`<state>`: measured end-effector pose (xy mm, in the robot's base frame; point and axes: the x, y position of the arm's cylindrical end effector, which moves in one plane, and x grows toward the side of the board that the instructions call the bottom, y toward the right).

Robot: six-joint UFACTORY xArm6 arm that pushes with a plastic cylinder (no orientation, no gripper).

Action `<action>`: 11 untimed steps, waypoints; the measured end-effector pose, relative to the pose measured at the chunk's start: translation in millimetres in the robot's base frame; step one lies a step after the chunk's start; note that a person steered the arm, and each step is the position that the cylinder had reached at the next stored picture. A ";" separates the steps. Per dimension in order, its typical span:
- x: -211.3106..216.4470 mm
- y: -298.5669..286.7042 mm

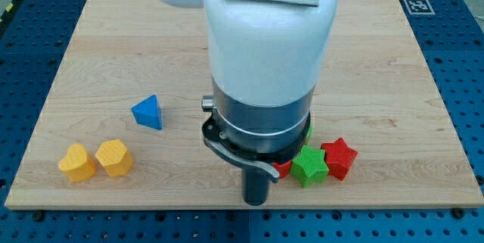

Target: Push the red star into the green circle

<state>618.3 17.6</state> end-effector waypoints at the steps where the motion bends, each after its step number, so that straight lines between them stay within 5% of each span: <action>1: 0.5 54.1; 4: -9.2 169.0; 5: -36.0 162.2; 11: -44.4 93.8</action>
